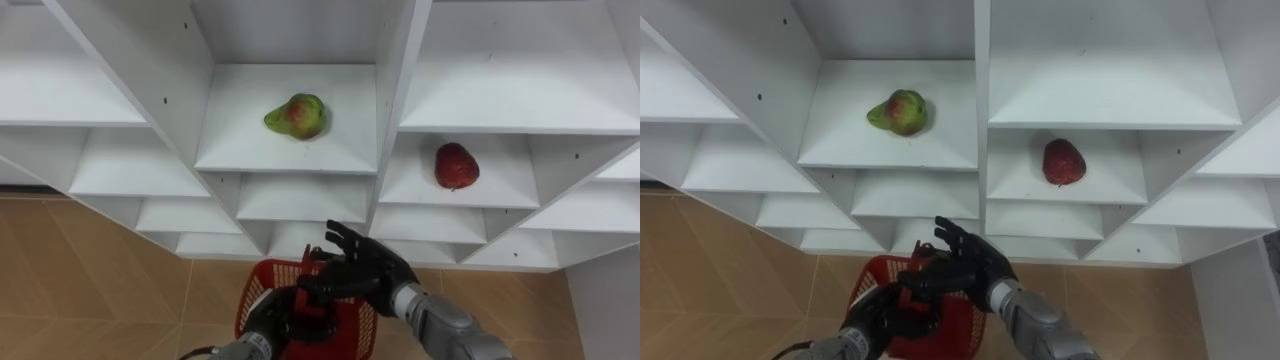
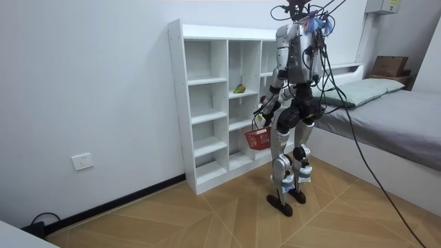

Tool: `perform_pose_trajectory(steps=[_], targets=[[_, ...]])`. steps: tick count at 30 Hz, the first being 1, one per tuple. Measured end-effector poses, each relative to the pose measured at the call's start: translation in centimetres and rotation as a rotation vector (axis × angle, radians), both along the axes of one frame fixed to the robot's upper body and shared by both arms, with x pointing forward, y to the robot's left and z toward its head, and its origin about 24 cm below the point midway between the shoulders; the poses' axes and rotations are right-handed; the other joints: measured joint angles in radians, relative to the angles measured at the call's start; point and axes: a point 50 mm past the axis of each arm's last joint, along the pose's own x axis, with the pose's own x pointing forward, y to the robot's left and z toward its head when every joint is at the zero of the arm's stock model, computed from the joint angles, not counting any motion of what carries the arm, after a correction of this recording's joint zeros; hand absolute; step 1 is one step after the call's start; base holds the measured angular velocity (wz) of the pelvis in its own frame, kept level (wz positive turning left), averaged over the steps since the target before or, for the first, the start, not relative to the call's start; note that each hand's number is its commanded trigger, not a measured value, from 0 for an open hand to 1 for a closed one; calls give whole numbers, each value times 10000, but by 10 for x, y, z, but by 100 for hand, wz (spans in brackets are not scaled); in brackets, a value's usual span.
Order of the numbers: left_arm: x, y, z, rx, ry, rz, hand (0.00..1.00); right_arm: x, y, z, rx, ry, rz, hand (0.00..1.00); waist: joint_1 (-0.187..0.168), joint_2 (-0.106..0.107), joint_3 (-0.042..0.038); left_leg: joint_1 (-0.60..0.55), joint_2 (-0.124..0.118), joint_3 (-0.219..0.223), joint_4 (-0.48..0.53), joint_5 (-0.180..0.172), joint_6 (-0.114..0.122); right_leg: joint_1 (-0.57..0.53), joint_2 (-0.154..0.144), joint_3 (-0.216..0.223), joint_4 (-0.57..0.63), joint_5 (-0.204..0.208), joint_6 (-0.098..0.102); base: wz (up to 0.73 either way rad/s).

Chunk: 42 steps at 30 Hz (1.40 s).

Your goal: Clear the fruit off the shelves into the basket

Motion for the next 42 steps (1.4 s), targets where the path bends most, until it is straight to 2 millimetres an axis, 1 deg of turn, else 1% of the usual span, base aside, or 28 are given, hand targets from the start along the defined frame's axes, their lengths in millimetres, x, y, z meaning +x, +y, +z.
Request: perform_pose_trajectory(steps=[9, 13, 17, 23, 26, 29, 32, 35, 37, 39, 42], targets=[[0, 0, 0, -109, 39, 148, 98, -1, 0, 0, -12, 17, 5, 0, -3, -11, 6, 8, 0, -13, 4, 0, 0, 12, -16, -69, -1, 0, 0, 0], [0, 1, 0, -224, 79, 320, 98, -4, -2, -3, -43, 120, -36, 0, 4, -13, 7, 7, -1, -23, 4, 0, 0, 19, -16, -79, -7, 0, 0, 0], [0, 1, 0, -223, 78, 321, 98, -7, -2, -5, -107, 193, -14, 0, -33, -12, 7, 2, -1, -23, 3, 0, 0, 19, -16, -80, -7, 0, 0, 0], [0, 3, 0, -186, 84, 328, 99, -8, -3, -6, -204, 244, -144, 0, -204, -9, 4, 117, -2, -19, -11, 0, 0, 126, -19, -85, -11, 0, 0, 0], [0, 3, 0, -176, 76, 342, 99, -11, -6, -9, -349, 358, -362, 0, -242, -8, 2, 178, -7, -9, -36, 0, 0, 188, -15, -70, -50, -6, 7, 0], [-1, 6, -1, -95, 117, 347, 99, -22, -14, -16, -721, 551, -482, 0, -278, -14, -6, 169, -9, -10, -19, 0, 1, 190, -14, -63, -56, -5, 7, 0], [-2, 14, -2, 109, 146, 418, 98, -31, -20, -19, -1069, 592, -424, 0, -334, 3, -19, 138, -8, -10, 7, 0, 1, 167, -14, -59, -44, -5, 7, 0], [-1, 20, -1, 134, 60, 610, 98, -30, -25, -17, -1191, 410, -517, 0, -467, 30, -85, 146, -5, 9, 8, 0, 1, 164, -14, -49, -26, -5, 7, -1], [2, 21, 2, 59, -105, 753, 98, -30, -27, -17, -1247, 302, -732, 0, -487, 14, -196, 190, 4, 93, 7, 0, 1, 167, -13, 15, 12, -5, 6, -8], [4, 20, 4, -14, -313, 819, 98, -29, -29, -16, -1328, 230, -845, 0, -475, -16, -253, 236, 5, 112, -7, 1, 2, 181, -14, 41, 45, -5, 6, -5], [5, 20, 4, -36, -420, 850, 98, -28, -31, -13, -1405, 72, -1043, 0, -494, -44, -258, 357, 5, 87, -34, 1, 3, 289, -16, 41, 53, -5, 6, 0]])
